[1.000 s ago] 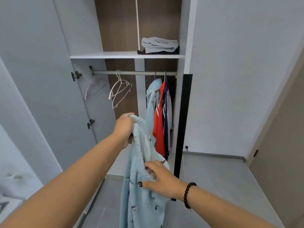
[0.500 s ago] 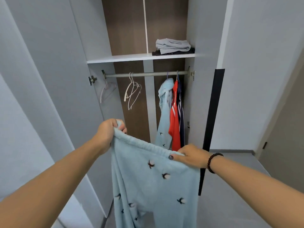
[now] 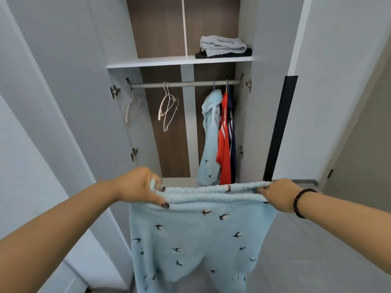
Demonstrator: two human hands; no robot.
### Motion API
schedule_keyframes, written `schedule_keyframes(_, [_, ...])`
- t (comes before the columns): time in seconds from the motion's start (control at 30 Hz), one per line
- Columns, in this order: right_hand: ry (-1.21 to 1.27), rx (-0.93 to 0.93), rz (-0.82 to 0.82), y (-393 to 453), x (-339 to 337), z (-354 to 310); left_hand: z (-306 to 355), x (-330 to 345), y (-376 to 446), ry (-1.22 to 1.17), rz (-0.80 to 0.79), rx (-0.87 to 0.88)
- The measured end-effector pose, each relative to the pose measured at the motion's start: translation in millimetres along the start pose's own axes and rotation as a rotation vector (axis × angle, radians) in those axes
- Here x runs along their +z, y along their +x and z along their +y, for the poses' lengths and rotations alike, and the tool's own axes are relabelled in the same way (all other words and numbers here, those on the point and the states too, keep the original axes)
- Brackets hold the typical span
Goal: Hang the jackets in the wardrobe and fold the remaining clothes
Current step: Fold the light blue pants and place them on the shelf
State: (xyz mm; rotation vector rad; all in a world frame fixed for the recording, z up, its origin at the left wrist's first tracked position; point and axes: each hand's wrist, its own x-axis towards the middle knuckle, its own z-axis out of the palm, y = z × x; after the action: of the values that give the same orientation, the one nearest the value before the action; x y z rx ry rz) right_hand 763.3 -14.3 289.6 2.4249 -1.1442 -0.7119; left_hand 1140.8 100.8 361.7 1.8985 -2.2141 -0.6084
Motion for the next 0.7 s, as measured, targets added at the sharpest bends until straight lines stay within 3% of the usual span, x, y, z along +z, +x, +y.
schedule_keyframes(0.07, [0.026,0.117,0.046,6,-4,2,3,17,5,0.166,-0.142,0.002])
schedule_keyframes(0.13, [0.116,0.238,0.085,10,-11,10,4,29,9,0.295,-0.183,-0.06])
schedule_keyframes(0.33, [0.267,0.527,0.249,12,-33,48,10,32,25,0.544,-0.034,-0.203])
schedule_keyframes(0.47, [0.231,0.545,0.342,10,-52,64,9,11,38,0.779,0.095,-0.298])
schedule_keyframes(0.57, [0.09,0.495,0.272,7,-58,67,4,-1,49,0.921,0.152,-0.379])
schedule_keyframes(0.7, [0.13,0.284,0.16,9,-45,72,-6,-11,65,0.592,0.199,-0.367])
